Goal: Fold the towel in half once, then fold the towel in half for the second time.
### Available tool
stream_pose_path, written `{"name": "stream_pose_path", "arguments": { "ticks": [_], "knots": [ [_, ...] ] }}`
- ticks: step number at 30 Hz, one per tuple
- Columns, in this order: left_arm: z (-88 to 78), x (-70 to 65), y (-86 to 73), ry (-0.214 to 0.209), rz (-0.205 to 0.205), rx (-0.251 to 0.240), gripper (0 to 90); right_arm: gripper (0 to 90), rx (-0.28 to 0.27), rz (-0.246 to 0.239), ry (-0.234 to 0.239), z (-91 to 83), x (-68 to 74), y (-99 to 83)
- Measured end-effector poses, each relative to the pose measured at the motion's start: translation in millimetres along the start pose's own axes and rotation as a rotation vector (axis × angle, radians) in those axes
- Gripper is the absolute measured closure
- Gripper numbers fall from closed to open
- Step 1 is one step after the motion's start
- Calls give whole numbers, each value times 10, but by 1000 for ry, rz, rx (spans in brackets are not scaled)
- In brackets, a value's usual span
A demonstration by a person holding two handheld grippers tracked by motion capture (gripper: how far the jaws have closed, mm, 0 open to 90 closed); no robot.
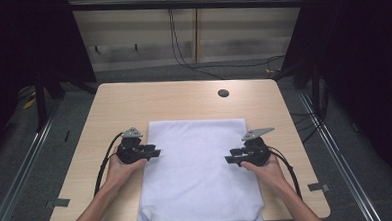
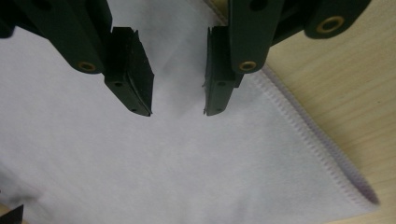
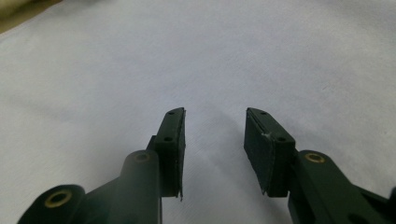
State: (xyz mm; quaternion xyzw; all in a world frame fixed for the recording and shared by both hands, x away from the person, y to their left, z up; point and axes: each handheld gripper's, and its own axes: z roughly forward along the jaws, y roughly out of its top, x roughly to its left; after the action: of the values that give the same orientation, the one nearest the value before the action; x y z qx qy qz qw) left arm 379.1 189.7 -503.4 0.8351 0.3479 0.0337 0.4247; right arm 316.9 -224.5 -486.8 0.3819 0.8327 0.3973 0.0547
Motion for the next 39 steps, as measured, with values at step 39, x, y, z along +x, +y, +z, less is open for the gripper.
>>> {"name": "stream_pose_path", "arguments": {
  "ticks": [39],
  "knots": [
    [-398, -548, -460, -65, 58, 97, 860, 792, 135, -135, 16, -79, 330, -247]
  ]
}}
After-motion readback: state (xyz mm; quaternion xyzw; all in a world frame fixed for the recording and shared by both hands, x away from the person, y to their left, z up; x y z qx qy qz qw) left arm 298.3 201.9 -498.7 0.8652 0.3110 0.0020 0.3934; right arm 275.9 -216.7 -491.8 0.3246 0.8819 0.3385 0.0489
